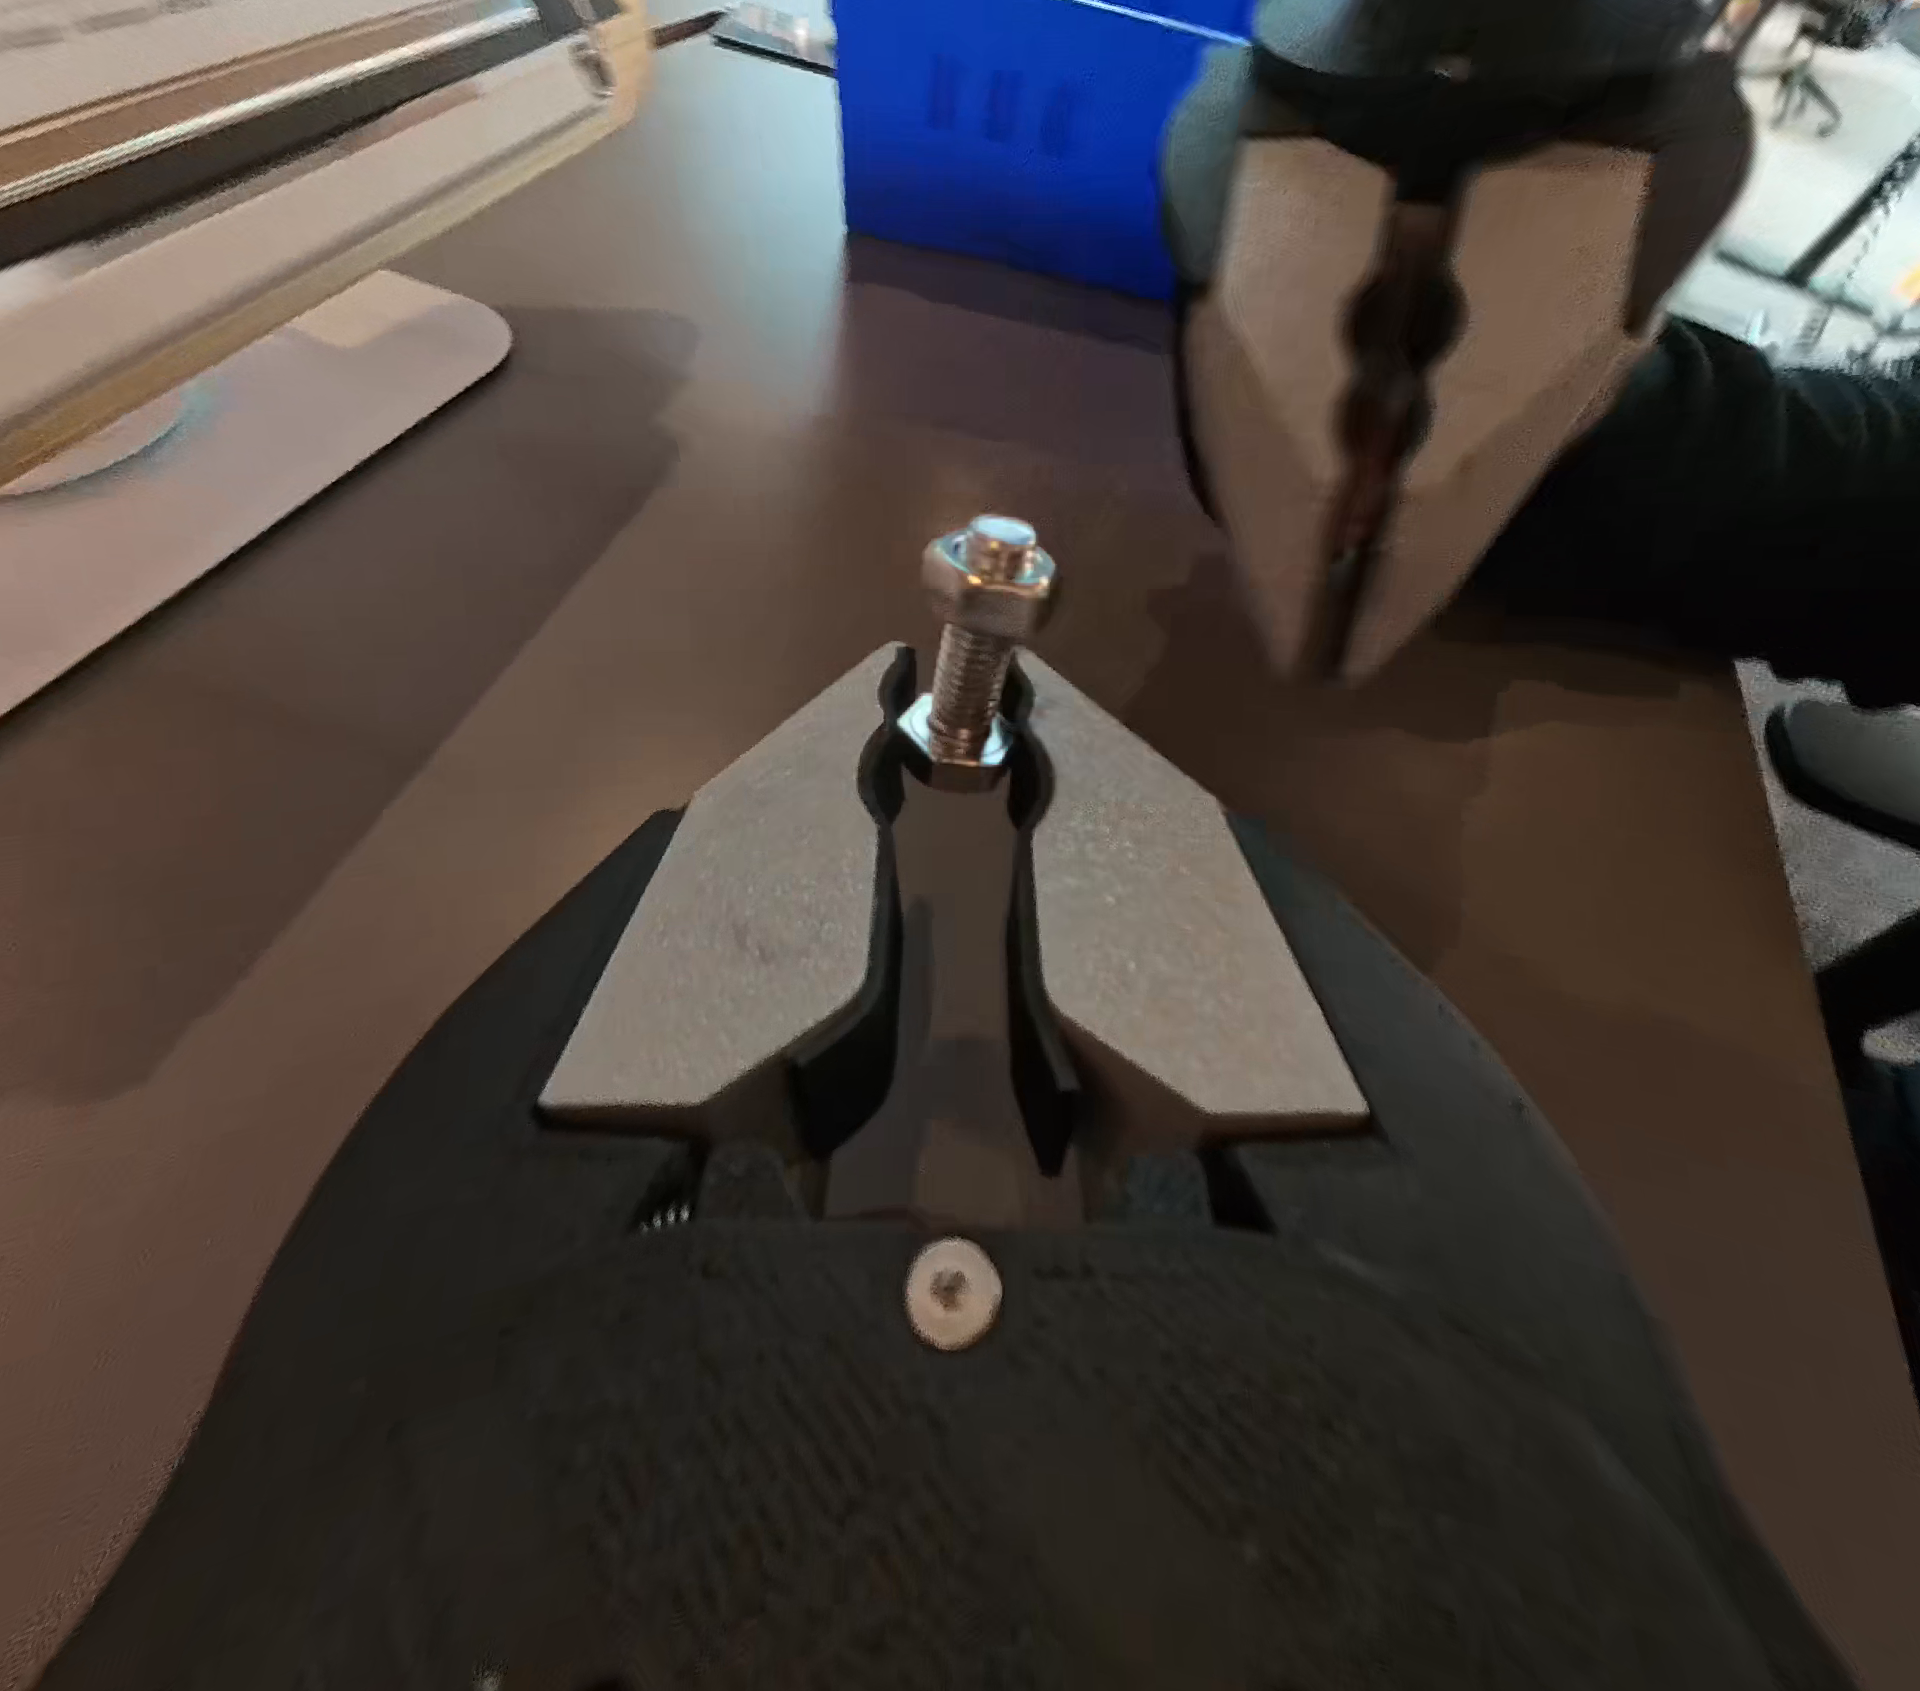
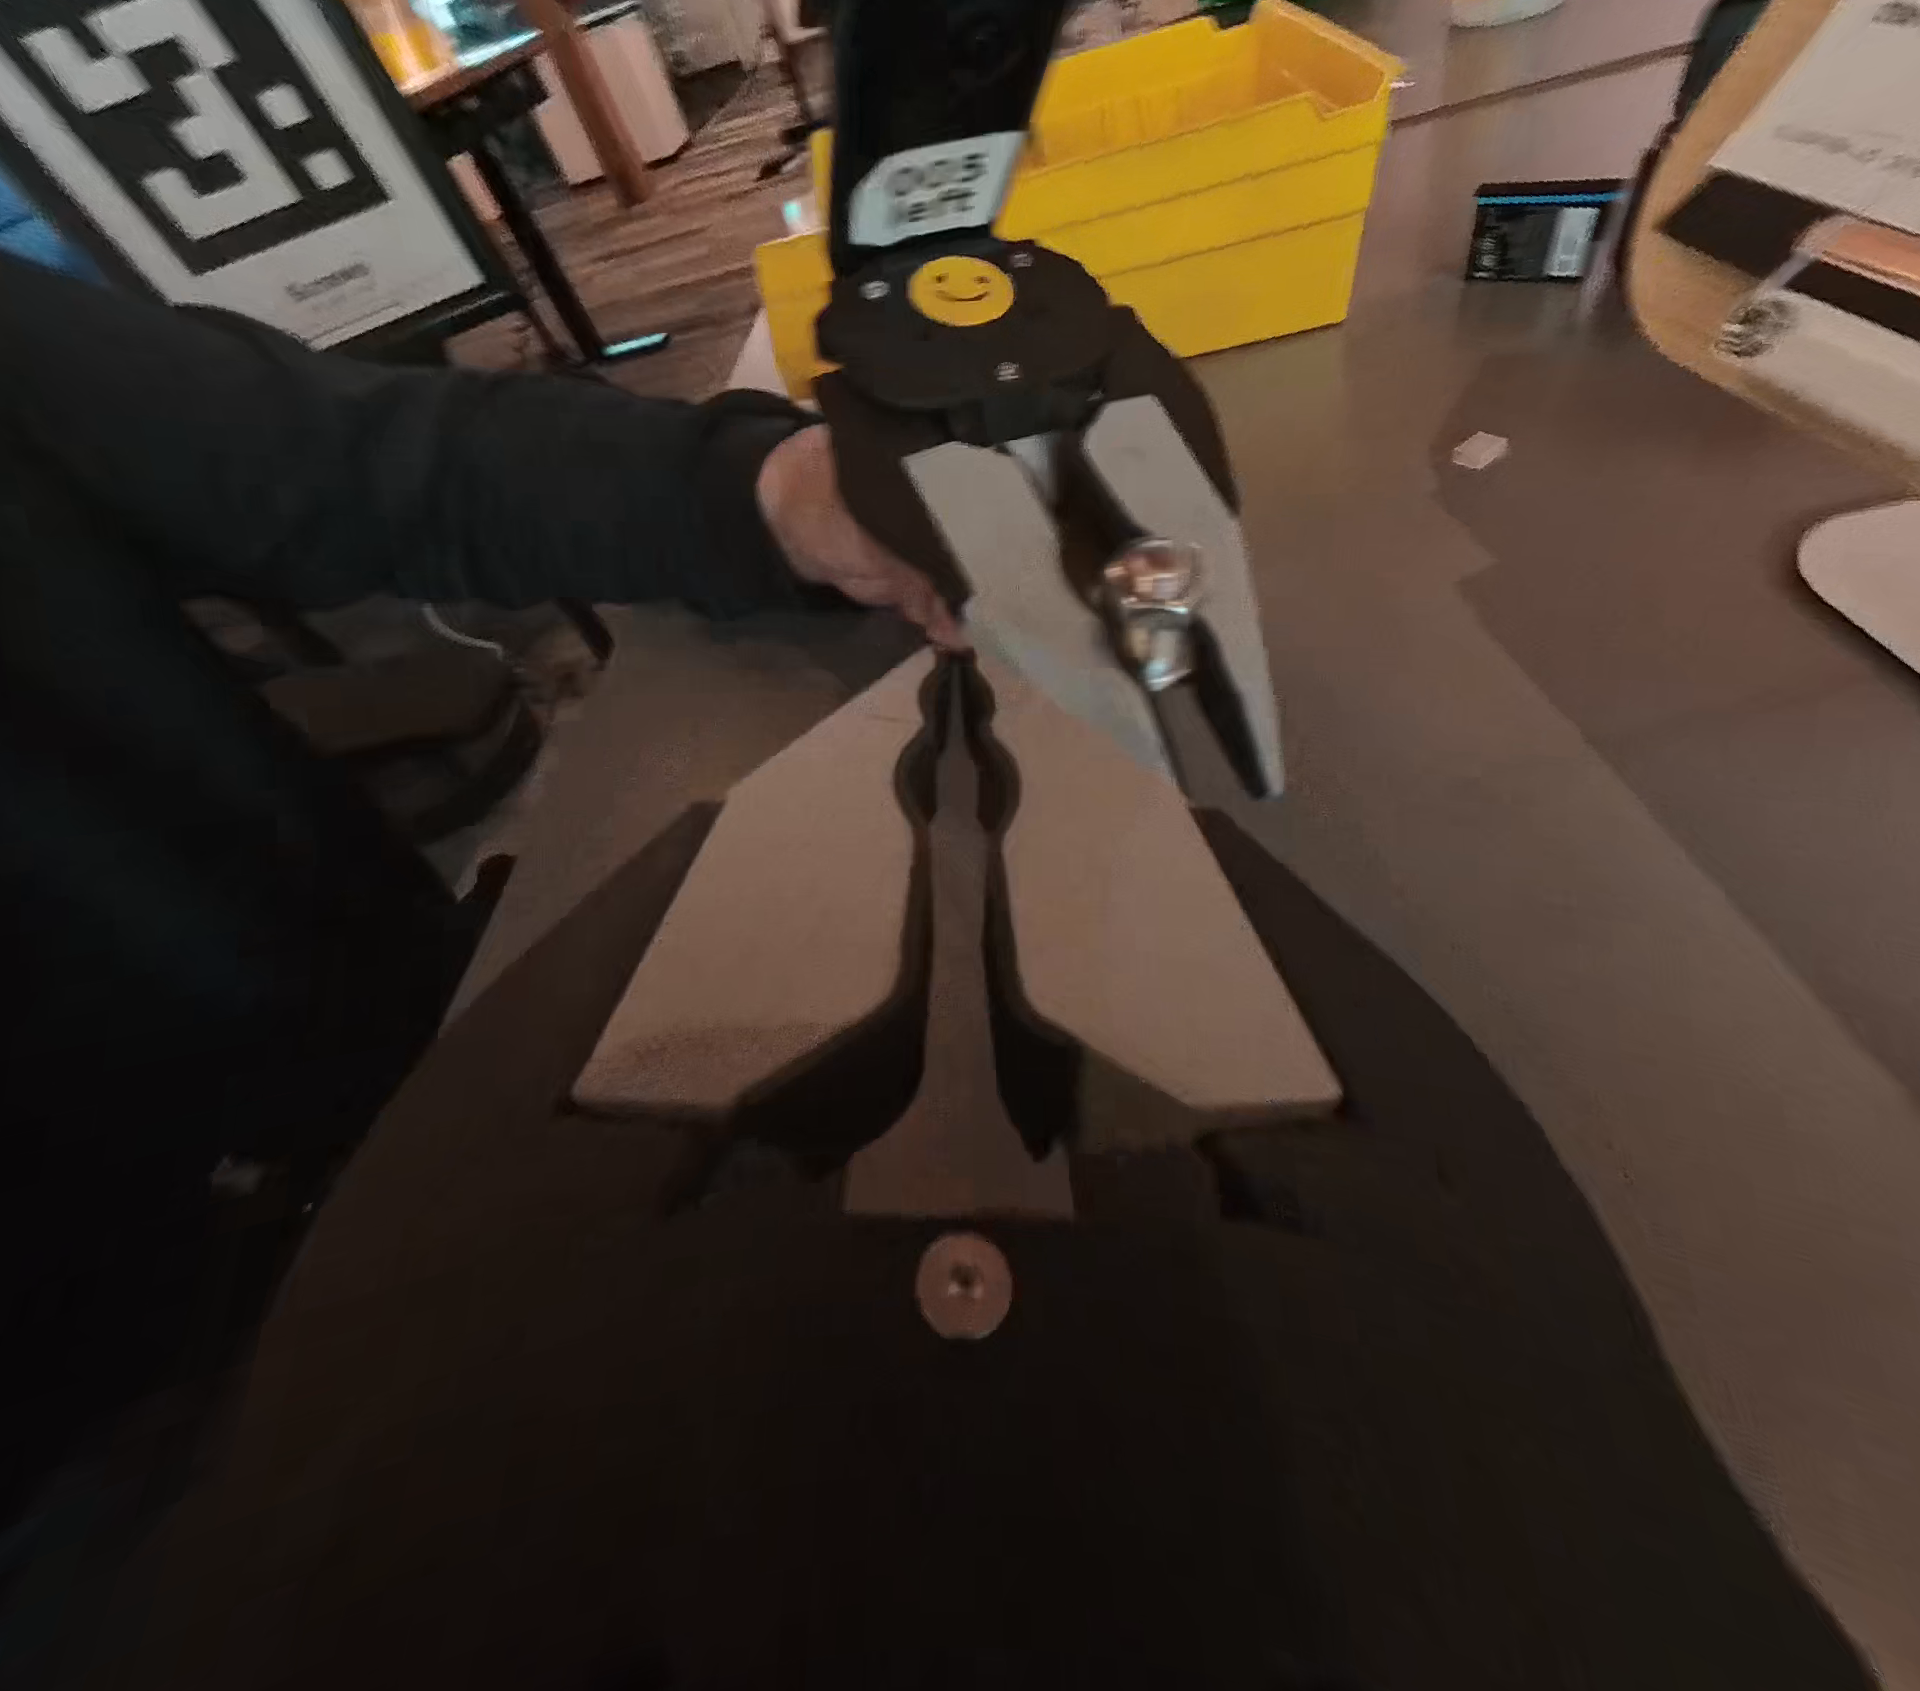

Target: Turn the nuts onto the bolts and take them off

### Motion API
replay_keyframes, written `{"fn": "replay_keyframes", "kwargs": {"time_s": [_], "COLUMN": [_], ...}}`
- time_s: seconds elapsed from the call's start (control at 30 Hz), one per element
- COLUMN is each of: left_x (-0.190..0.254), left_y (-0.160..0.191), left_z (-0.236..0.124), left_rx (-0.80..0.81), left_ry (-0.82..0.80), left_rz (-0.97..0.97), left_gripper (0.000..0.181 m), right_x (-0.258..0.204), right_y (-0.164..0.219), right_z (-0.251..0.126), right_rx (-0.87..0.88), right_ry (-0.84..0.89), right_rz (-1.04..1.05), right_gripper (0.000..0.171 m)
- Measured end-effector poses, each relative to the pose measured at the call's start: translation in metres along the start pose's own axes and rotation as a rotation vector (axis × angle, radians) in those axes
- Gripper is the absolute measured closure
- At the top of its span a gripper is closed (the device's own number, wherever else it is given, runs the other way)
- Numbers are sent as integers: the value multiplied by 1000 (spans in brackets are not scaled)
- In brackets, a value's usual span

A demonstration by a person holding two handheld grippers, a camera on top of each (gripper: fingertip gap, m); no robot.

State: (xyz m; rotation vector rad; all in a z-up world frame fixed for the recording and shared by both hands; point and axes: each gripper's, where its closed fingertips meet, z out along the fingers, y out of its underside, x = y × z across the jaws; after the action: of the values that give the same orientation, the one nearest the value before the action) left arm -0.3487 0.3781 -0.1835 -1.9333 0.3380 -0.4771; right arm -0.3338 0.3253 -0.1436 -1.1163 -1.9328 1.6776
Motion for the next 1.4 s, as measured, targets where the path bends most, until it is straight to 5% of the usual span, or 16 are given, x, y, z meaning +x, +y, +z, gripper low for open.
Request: {"fn": "replay_keyframes", "kwargs": {"time_s": [0.1, 0.17, 0.23, 0.3, 0.43, 0.63, 0.8, 0.97, 1.13, 1.3, 1.4], "left_x": [-11, -5, 7, 21, 29, 26, 16, -12, -18, -24, -30], "left_y": [-2, -1, 1, 4, 10, 7, 0, 5, 11, 15, 15], "left_z": [-8, -6, 1, 8, 15, 14, 7, 0, 1, 1, -1], "left_rx": [27, 26, 0, -22, -59, -37, 11, -22, -66, -102, -108], "left_ry": [4, 22, 46, 71, 71, 60, 42, -110, -155, -222, -252], "left_rz": [-58, -25, 1, 40, 74, 63, 66, 107, 127, 214, 222], "left_gripper": [167, 167, 167, 167, 167, 163, 153, 156, 157, 158, 159], "right_x": [0, 15, 29, 31, 26, 32, 49, 41, 50, 79, 85], "right_y": [-6, -7, 0, 4, 6, 6, 5, -40, -75, -10, 53], "right_z": [-3, -2, 1, 6, 10, 7, -15, -83, -221, -342, -376], "right_rx": [36, 45, 28, 24, 22, 5, -42, -4, -86, -283, -475], "right_ry": [8, 82, 152, 158, 133, 188, 403, 655, 1096, 1322, 1376], "right_rz": [6, 40, 63, 74, 89, 82, 17, -37, -29, 253, 405], "right_gripper": [166, 136, 125, 126, 155, 156, 156, 156, 156, 155, 155]}}
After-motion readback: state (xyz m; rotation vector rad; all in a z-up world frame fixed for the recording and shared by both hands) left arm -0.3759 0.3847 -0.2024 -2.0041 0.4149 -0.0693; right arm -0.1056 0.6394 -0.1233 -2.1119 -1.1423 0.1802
